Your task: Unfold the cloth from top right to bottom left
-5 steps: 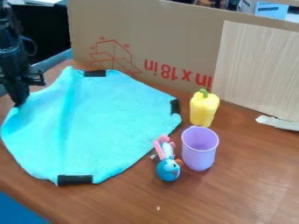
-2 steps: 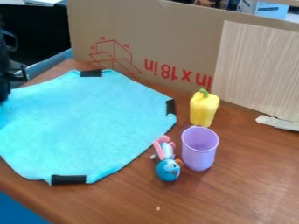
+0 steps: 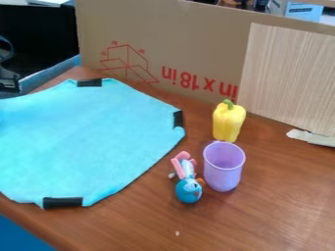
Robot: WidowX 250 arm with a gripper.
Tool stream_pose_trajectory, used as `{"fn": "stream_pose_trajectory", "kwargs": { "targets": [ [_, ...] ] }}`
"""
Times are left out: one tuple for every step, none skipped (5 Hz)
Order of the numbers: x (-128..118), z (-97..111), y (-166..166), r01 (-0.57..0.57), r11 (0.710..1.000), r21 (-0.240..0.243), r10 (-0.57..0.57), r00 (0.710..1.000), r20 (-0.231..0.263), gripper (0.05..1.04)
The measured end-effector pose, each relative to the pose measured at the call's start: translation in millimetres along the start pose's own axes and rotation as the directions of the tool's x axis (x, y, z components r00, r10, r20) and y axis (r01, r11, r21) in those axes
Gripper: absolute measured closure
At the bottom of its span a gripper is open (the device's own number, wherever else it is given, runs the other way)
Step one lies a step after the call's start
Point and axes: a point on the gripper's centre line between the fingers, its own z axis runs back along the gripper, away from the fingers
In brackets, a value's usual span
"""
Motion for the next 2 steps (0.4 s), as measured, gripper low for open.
{"fn": "stream_pose_trajectory", "kwargs": {
  "targets": [
    [-0.9,-9.1,-0.1,-0.003,0.997,0.079,0.009,0.998,-0.065,0.864],
    [3.1,-5.0,-1.3,0.009,0.995,0.098,-0.002,0.997,-0.071,0.606]
  ]
}}
